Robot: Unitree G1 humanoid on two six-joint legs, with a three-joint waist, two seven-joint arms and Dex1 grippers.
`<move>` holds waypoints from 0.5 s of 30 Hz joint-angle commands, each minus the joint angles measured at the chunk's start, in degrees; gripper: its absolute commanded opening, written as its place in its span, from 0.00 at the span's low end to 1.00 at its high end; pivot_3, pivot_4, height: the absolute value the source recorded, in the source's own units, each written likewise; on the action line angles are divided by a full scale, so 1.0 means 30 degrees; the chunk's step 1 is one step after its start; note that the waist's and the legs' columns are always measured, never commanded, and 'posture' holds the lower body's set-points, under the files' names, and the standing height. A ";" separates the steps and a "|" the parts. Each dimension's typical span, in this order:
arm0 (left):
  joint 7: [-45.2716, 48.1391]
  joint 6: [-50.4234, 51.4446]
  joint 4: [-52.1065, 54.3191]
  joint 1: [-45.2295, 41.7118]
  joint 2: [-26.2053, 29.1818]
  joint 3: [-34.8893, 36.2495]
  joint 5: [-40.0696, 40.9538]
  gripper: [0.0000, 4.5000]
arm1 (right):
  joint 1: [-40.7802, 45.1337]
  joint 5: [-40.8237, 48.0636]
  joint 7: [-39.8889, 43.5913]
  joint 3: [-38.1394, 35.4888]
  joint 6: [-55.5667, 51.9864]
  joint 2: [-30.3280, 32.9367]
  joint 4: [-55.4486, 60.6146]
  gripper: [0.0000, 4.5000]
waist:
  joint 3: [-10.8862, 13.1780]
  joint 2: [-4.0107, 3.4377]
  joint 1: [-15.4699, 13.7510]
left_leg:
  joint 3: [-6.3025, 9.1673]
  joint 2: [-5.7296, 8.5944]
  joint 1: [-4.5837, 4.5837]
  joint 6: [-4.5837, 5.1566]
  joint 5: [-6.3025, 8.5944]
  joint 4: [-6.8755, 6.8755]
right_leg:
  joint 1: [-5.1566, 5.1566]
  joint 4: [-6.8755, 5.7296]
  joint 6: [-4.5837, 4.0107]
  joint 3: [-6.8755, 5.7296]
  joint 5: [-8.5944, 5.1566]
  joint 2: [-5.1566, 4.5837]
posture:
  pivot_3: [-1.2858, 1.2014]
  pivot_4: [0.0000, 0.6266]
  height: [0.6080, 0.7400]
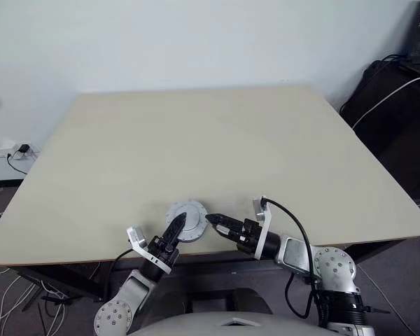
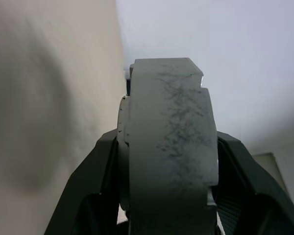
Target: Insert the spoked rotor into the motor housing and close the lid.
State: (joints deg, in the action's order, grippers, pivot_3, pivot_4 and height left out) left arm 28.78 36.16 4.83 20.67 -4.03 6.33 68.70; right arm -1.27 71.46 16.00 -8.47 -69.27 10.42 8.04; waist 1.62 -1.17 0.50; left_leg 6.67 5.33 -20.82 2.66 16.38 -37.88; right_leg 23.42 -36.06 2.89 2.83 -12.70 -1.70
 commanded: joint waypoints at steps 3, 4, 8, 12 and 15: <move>-0.0573 -0.0788 0.2445 -0.1053 -0.0888 0.0363 0.0772 0.47 | -0.0399 -0.3052 0.0511 0.0859 0.2952 0.0649 0.2682 1.00 | -0.0008 0.0013 -0.0014 | -0.0001 0.0000 0.0000 -0.0001 0.0001 -0.0007 | -0.0003 0.0000 0.0010 -0.0001 0.0003 0.0001 | 0.52 0.00 1.00; -0.0860 -0.0940 0.2461 -0.1279 -0.0879 0.0432 0.0676 0.47 | -0.0579 -0.3787 0.0671 0.1150 0.3732 0.0624 0.3041 1.00 | -0.0012 0.0021 -0.0023 | -0.0004 0.0000 0.0000 -0.0001 0.0000 -0.0008 | -0.0004 0.0000 0.0013 -0.0001 0.0003 0.0000 | 0.52 0.00 1.00; -0.2416 -0.1815 0.1933 -0.3041 -0.0903 0.0835 0.0027 0.47 | -0.1669 -1.0510 0.1097 0.3849 1.0758 0.0613 0.4511 1.00 | -0.0026 0.0043 -0.0115 | -0.0006 0.0000 0.0001 -0.0016 -0.0004 -0.0021 | -0.0001 -0.0002 0.0033 -0.0005 0.0015 0.0007 | 0.52 0.00 1.00; -0.4060 -0.2892 0.0119 -0.5264 -0.0926 0.1250 -0.1244 0.47 | -0.2181 -1.5083 0.1680 0.6148 1.5288 0.1178 0.4070 1.00 | -0.0063 0.0097 -0.0237 | -0.0049 0.0019 0.0026 -0.0202 -0.0024 -0.0044 | -0.0007 -0.0015 0.0053 -0.0004 0.0046 0.0019 | 0.52 0.00 1.00; -0.4473 -0.3583 -0.1706 -0.7004 -0.0931 0.1615 -0.2060 0.47 | -0.2189 -1.7486 0.1306 0.6802 1.7653 0.1076 0.3070 1.00 | -0.0122 0.0194 -0.0287 | -0.0069 0.0014 0.0050 -0.0216 -0.0036 -0.0044 | -0.0015 -0.0020 0.0029 0.0018 0.0069 0.0037 | 0.52 0.00 1.00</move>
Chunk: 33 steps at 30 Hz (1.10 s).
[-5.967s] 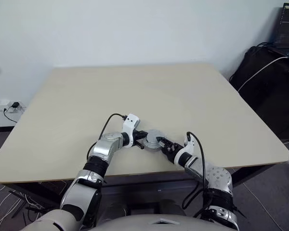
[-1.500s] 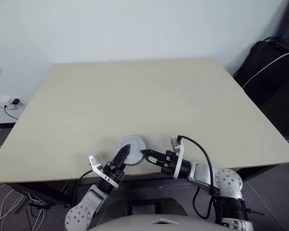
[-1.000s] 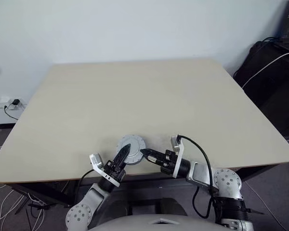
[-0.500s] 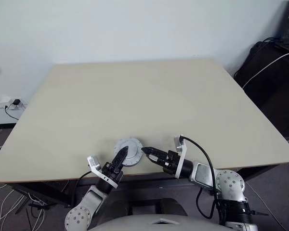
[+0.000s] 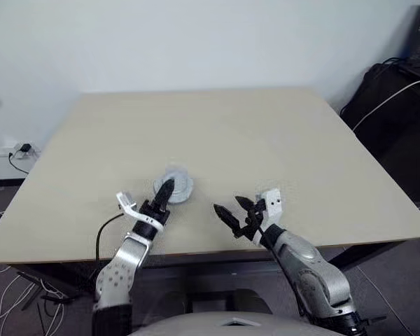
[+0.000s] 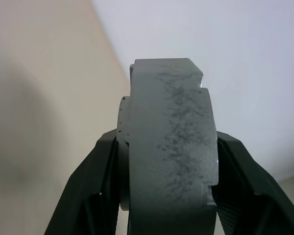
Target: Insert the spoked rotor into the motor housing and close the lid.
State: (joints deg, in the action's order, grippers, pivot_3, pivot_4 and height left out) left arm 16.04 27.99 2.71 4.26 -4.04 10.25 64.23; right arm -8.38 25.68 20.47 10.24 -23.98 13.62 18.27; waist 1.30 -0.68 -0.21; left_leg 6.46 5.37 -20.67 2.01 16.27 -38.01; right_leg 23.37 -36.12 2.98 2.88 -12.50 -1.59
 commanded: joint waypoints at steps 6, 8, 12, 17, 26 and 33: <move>-0.0588 -0.2592 -0.5463 -0.5644 -0.1072 0.1451 -0.1875 0.47 | 0.0078 -0.5947 -0.1469 0.1258 0.5688 -0.0408 -0.2417 1.00 | -0.0024 0.0103 -0.0296 | -0.0001 -0.0005 0.0006 -0.0034 -0.0040 0.0000 | 0.0007 -0.0015 -0.0107 -0.0006 0.0077 0.0027 | 0.52 0.00 1.00; -0.0646 -0.3379 -0.7334 -0.7203 -0.1053 0.1981 -0.2404 0.47 | 0.0023 -0.6761 -0.1702 0.1447 0.6150 -0.0446 -0.2881 1.00 | 0.0007 0.0156 -0.0464 | 0.0006 -0.0001 0.0001 -0.0010 -0.0085 -0.0002 | 0.0007 -0.0023 -0.0125 -0.0023 0.0095 0.0032 | 0.52 0.00 1.00; -0.0732 -0.4471 -1.0969 -1.0031 -0.1052 0.3376 -0.3124 0.47 | -0.0174 -0.6936 -0.1630 0.1350 0.6337 -0.0838 -0.3125 1.00 | 0.0004 0.0180 -0.0608 | 0.0003 0.0017 -0.0002 0.0054 -0.0150 -0.0002 | -0.0006 -0.0013 -0.0104 -0.0021 0.0128 0.0030 | 0.52 0.00 1.00; -0.0784 -0.5711 -1.5491 -1.3044 -0.0716 0.4786 -0.4051 0.47 | -0.0243 -0.7035 -0.1620 0.1090 0.6271 -0.1167 -0.3215 1.00 | 0.0022 0.0216 -0.0454 | -0.0003 0.0013 -0.0003 0.0057 -0.0153 0.0007 | 0.0002 -0.0014 -0.0109 -0.0005 0.0136 0.0045 | 0.52 0.00 1.00; -0.2632 -0.7679 -2.1582 -1.5928 0.0174 0.6566 -0.6054 0.47 | -0.0265 -0.7234 -0.1611 0.0911 0.6000 -0.1373 -0.3163 1.00 | 0.0035 0.0238 -0.0382 | 0.0003 0.0013 -0.0006 0.0050 -0.0158 0.0015 | 0.0017 -0.0028 -0.0123 -0.0006 0.0145 0.0037 | 0.52 0.00 1.00; -0.4048 -0.7157 -2.1897 -1.5330 0.0211 0.6935 -0.7157 0.99 | -0.0336 -0.6795 -0.1159 0.0807 0.4801 -0.1583 -0.2940 1.00 | -0.0069 0.0263 -0.0353 | 0.0006 0.0016 0.0028 0.0048 -0.0159 -0.0001 | -0.0001 -0.0068 -0.0123 -0.0010 0.0148 0.0023 | 0.52 0.00 1.00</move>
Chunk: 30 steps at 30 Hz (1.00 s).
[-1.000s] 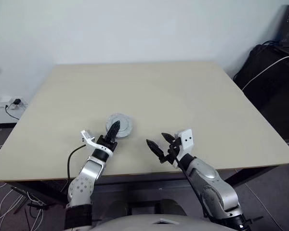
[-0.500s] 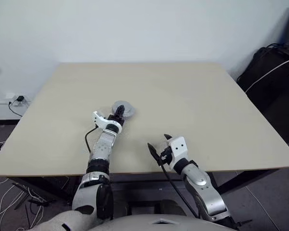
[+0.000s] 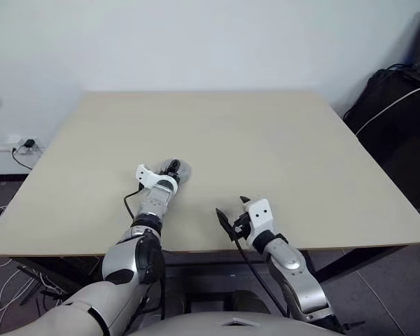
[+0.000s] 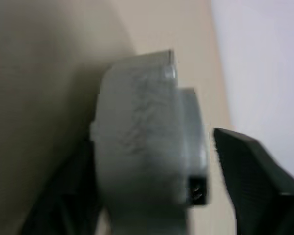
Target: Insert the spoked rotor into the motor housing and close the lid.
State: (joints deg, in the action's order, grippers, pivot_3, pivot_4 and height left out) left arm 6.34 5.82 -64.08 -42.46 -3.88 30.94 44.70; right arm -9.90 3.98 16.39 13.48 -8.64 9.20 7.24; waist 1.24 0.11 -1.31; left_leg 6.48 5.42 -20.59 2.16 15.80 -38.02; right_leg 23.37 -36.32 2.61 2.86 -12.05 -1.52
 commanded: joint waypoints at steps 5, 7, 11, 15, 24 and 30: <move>-0.2672 0.2774 0.3147 0.3074 0.0177 -0.1071 -0.2105 1.00 | 0.0117 0.0580 0.0206 -0.0375 -0.0797 -0.0288 0.0768 1.00 | -0.0136 -0.0049 0.0392 | -0.0028 -0.0009 0.0167 0.0067 0.0045 0.0031 | -0.0207 -0.0070 0.0065 0.0043 -0.0066 0.0006 | 0.52 0.00 1.00; -0.3282 0.4280 0.5135 0.4636 0.0146 -0.1575 -0.2419 1.00 | 0.0121 0.0650 0.0272 -0.0399 -0.0923 -0.0353 0.0733 1.00 | -0.0193 -0.0074 0.0645 | -0.0030 -0.0024 0.0350 0.0059 0.0074 0.0074 | -0.0303 -0.0070 0.0063 0.0047 -0.0118 0.0006 | 0.52 0.00 1.00; -0.4341 0.7376 0.9907 0.8192 0.0347 -0.2668 -0.2968 1.00 | 0.0288 0.0824 0.0355 -0.0506 -0.1380 -0.0515 0.0550 1.00 | -0.0229 -0.0065 0.1036 | -0.0038 -0.0046 0.0636 -0.0029 0.0186 0.0104 | -0.0545 -0.0127 0.0067 0.0066 -0.0225 0.0009 | 0.52 0.00 1.00; -0.3572 0.7850 1.5072 1.1706 0.0629 -0.4721 -0.4262 1.00 | 0.0292 0.1287 0.0423 -0.0823 -0.1694 -0.0721 0.0496 1.00 | -0.0306 -0.0113 0.1350 | -0.0041 -0.0091 0.0859 -0.0038 0.0325 0.0135 | -0.0725 -0.0167 0.0027 0.0129 -0.0392 0.0027 | 0.52 0.00 1.00; -0.2954 -0.0947 1.9346 1.7362 0.1439 -1.0469 -1.2429 1.00 | -0.0427 0.0651 -0.1079 -0.2102 0.1552 -0.1515 -0.0603 1.00 | -0.0342 -0.0170 0.0938 | -0.0045 -0.0171 0.0836 -0.0113 0.0488 0.0269 | -0.0590 -0.0183 -0.0081 0.0146 -0.0604 0.0091 | 0.52 0.00 1.00; -0.4257 -0.6022 1.8392 1.7948 0.1244 -1.1476 -1.5631 1.00 | -0.0992 -0.0607 -0.3714 -0.3696 0.7193 -0.2481 -0.2596 1.00 | -0.0132 -0.0141 0.0083 | -0.0037 -0.0151 0.0628 -0.0085 0.0490 0.0217 | -0.0430 -0.0182 -0.0040 0.0125 -0.0598 0.0069 | 0.52 0.00 1.00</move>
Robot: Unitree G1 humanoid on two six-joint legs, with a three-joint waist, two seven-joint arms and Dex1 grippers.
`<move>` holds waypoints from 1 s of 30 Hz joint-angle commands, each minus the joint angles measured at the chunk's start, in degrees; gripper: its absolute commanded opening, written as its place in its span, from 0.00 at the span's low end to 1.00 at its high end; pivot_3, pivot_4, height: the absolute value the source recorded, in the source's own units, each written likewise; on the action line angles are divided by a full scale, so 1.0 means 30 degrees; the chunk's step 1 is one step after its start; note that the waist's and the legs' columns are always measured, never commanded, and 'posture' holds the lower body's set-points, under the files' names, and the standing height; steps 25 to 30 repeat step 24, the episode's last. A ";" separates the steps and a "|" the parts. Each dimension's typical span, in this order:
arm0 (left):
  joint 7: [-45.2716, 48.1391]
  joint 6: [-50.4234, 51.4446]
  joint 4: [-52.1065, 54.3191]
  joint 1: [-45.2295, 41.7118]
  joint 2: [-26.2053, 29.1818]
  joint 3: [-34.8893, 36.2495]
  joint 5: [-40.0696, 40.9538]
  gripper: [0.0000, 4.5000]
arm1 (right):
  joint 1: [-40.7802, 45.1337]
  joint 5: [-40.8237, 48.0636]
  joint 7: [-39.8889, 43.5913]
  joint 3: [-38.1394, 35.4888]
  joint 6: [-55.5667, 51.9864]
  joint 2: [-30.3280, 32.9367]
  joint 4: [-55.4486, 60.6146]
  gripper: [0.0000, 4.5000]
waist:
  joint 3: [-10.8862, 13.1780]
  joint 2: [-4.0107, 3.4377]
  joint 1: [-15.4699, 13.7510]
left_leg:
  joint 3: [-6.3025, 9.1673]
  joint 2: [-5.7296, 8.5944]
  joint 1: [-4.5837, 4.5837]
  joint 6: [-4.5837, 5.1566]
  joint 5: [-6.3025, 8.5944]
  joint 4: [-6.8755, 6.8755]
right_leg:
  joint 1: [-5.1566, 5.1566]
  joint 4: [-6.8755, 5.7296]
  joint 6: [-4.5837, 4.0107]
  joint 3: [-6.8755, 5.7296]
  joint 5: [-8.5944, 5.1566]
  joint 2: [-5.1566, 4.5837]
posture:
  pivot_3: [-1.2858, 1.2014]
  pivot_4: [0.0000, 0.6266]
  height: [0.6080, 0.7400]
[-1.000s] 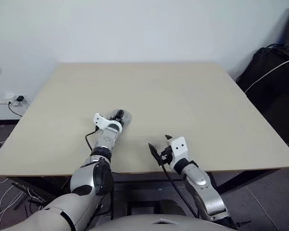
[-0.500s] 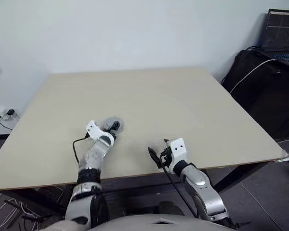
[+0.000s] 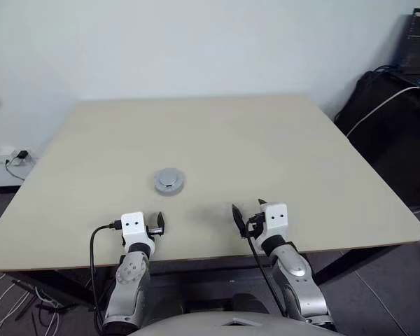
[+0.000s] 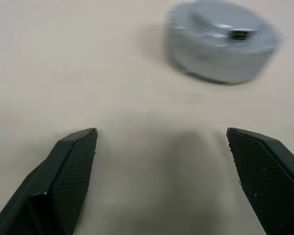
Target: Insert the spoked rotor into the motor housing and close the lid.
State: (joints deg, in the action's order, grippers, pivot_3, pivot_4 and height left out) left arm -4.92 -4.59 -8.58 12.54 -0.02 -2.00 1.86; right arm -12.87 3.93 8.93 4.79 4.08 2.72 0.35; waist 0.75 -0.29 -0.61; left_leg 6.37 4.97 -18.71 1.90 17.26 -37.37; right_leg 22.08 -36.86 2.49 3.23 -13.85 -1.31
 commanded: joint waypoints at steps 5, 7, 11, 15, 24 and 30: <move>-0.0793 -0.6069 -0.1263 -0.0635 0.0287 -0.0778 -0.2845 1.00 | -0.0831 -0.0979 -0.2762 -0.1712 0.4261 -0.0815 -0.1151 1.00 | 0.0050 0.0011 -0.0336 | -0.0002 0.0021 -0.0009 0.0039 0.0012 -0.0010 | -0.0013 0.0019 0.0011 -0.0015 -0.0004 -0.0026 | 0.52 0.00 1.00; -0.0781 -0.7361 -0.1776 -0.0769 0.0328 -0.0676 -0.2959 1.00 | -0.1202 -0.1250 -0.3113 -0.1768 0.4599 -0.0932 -0.1288 1.00 | 0.0061 -0.0007 -0.0344 | -0.0003 0.0020 -0.0011 0.0050 0.0021 -0.0009 | -0.0007 0.0018 0.0007 -0.0018 -0.0014 -0.0025 | 0.52 0.00 1.00; -0.1054 -0.8653 -0.2657 -0.0931 0.0362 -0.0675 -0.3530 1.00 | -0.1956 -0.1502 -0.3094 -0.1567 0.5234 -0.1031 -0.1629 1.00 | 0.0084 -0.0043 -0.0317 | -0.0004 0.0018 -0.0039 0.0055 0.0023 -0.0007 | 0.0028 0.0007 0.0008 -0.0017 -0.0024 -0.0024 | 0.52 0.00 1.00; -0.0547 -0.8936 -0.3026 -0.1051 0.0287 -0.0680 -0.3190 1.00 | -0.2000 -0.1692 -0.2894 -0.1331 0.5402 -0.1015 -0.1814 1.00 | 0.0099 -0.0051 -0.0294 | -0.0007 0.0019 -0.0034 0.0059 0.0022 -0.0008 | 0.0018 0.0005 0.0011 -0.0021 -0.0026 -0.0025 | 0.52 0.00 1.00; -0.0054 -0.8529 -0.3184 -0.0995 -0.0055 -0.0340 -0.2340 1.00 | -0.1463 -0.1234 -0.1820 -0.0932 0.5009 -0.0954 -0.2349 1.00 | 0.0107 -0.0047 -0.0301 | -0.0004 0.0018 -0.0035 0.0108 -0.0003 -0.0012 | 0.0016 0.0007 0.0012 -0.0030 -0.0026 -0.0026 | 0.52 0.00 1.00; -0.0054 -0.8529 -0.3184 -0.0995 -0.0055 -0.0340 -0.2340 1.00 | -0.1463 -0.1234 -0.1820 -0.0932 0.5009 -0.0954 -0.2349 1.00 | 0.0107 -0.0047 -0.0301 | -0.0004 0.0018 -0.0035 0.0108 -0.0003 -0.0012 | 0.0016 0.0007 0.0012 -0.0030 -0.0026 -0.0026 | 0.52 0.00 1.00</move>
